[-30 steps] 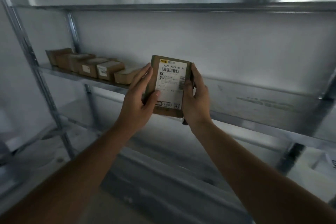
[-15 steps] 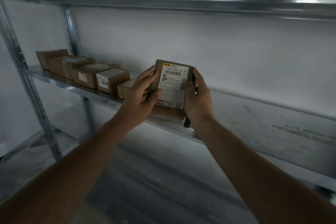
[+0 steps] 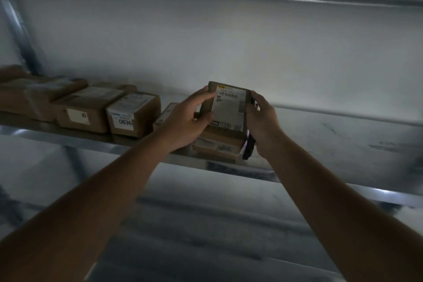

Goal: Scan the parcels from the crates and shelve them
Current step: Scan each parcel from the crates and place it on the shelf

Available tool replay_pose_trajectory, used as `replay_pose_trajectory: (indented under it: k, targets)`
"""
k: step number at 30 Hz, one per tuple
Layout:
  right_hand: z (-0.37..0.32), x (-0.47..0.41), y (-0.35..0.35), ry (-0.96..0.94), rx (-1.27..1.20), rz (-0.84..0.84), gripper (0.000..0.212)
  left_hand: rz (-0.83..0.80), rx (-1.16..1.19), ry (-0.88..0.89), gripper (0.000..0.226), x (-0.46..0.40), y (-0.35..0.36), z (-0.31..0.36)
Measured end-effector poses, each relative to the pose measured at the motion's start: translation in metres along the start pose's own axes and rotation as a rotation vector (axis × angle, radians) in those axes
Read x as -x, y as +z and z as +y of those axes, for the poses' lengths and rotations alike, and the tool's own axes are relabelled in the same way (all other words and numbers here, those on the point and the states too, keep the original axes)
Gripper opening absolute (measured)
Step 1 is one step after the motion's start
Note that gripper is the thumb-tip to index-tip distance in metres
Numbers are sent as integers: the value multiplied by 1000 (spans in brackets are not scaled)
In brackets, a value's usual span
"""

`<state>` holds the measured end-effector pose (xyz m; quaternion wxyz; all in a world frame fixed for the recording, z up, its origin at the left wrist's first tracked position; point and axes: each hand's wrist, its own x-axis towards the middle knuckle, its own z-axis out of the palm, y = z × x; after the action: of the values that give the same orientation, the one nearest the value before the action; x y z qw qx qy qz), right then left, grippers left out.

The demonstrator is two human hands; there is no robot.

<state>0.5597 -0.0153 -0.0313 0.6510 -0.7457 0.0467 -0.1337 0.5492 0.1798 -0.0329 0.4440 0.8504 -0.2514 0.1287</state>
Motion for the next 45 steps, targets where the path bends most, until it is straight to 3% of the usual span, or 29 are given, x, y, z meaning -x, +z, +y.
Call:
replay_pose_trajectory:
  k: [8,25,34,45]
  targets:
    - [1,-30,18,151,36,28,34,-101,-53,-44,49,-24,-12,-21]
    - [13,-57,31,100,110,43,47,-209,-341,-83,48,-55,-10,-27]
    - [-1,-32,-1,-173,676,117,51,-160,-522,110,42,-54,-4,1]
    - [-4,52,-95,-126,1186,199,52,-293,-497,312,57,-41,73,61]
